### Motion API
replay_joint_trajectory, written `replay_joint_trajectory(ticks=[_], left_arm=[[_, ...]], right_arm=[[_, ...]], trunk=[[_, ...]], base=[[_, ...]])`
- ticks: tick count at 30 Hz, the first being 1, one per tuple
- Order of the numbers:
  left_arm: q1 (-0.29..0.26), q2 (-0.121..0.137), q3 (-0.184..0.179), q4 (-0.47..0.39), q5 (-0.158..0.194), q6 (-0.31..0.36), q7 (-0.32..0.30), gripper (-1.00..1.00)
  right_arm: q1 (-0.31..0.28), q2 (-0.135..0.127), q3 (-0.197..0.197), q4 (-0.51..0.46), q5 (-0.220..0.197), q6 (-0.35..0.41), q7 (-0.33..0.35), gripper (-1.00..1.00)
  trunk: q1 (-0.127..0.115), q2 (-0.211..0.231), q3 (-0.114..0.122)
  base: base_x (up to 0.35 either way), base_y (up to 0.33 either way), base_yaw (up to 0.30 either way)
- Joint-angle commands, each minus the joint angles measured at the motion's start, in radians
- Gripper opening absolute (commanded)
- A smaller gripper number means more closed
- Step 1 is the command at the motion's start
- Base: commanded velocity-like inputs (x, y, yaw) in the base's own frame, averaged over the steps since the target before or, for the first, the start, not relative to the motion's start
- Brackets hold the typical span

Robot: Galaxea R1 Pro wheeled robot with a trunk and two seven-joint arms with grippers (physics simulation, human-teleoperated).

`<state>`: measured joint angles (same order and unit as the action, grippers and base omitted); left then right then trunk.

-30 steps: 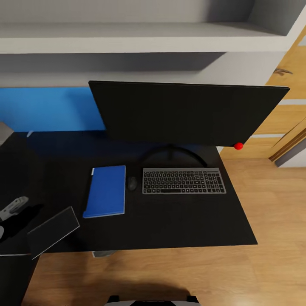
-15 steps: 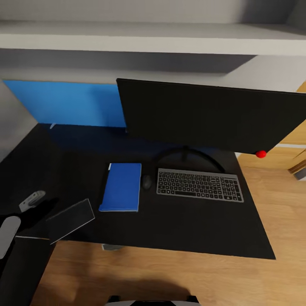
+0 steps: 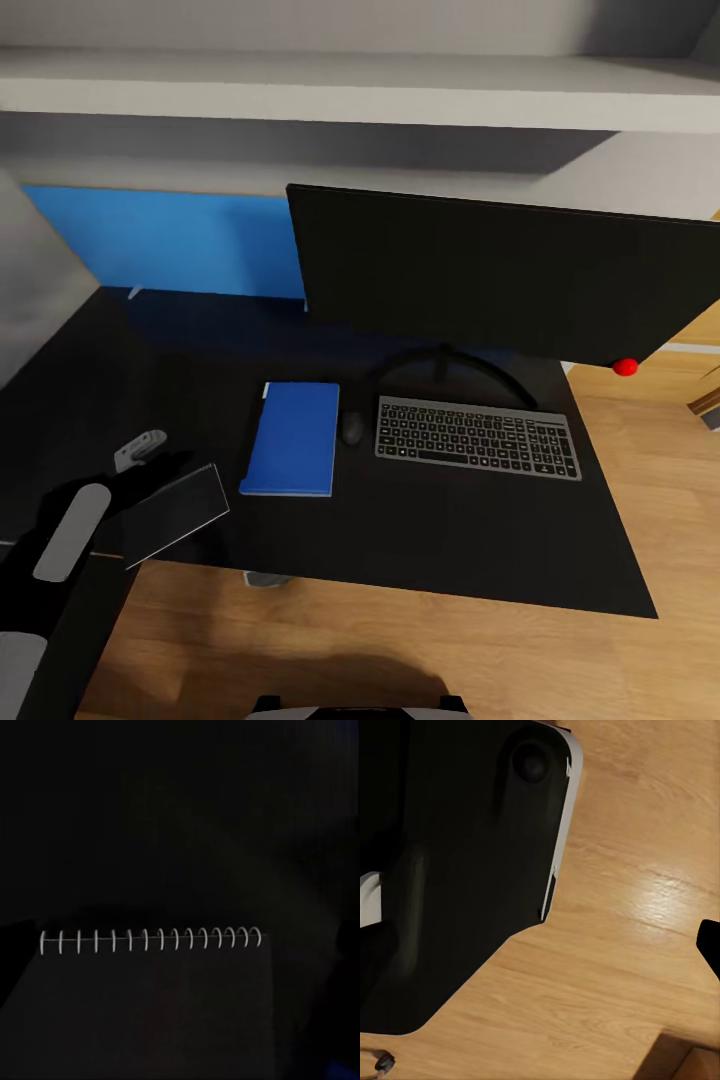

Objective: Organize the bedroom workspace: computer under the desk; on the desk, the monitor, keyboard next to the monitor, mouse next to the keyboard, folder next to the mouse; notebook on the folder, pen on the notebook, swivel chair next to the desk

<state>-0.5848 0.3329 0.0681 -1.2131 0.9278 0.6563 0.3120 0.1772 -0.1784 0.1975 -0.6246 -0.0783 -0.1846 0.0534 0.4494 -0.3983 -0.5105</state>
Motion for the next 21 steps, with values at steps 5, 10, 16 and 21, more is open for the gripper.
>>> replay_joint_trajectory(ticks=[5,10,16,21], left_arm=[[-0.003,-0.004,-0.004,-0.010,0.010,0.001,0.007,1.00],[-0.002,-0.003,-0.003,-0.015,0.008,-0.002,0.009,1.00],[0.004,0.003,-0.002,-0.016,0.008,-0.003,0.010,1.00],[0.009,0.005,-0.001,-0.014,0.006,-0.004,0.013,1.00]], right_arm=[[0.001,-0.001,0.003,-0.001,-0.008,-0.002,0.002,1.00],[0.001,-0.001,0.003,-0.001,-0.009,-0.002,0.002,1.00],[0.001,-0.001,0.003,-0.001,-0.008,-0.001,0.002,1.00],[0.000,-0.001,0.003,0.000,-0.008,-0.001,0.002,1.00]], trunk=[[0.001,-0.002,-0.001],[0.001,-0.002,-0.001],[0.001,-0.002,-0.001],[0.001,-0.002,-0.001]], base=[[0.000,0.000,0.004],[0.025,0.008,0.001],[0.199,0.073,0.000],[0.141,0.053,0.000]])
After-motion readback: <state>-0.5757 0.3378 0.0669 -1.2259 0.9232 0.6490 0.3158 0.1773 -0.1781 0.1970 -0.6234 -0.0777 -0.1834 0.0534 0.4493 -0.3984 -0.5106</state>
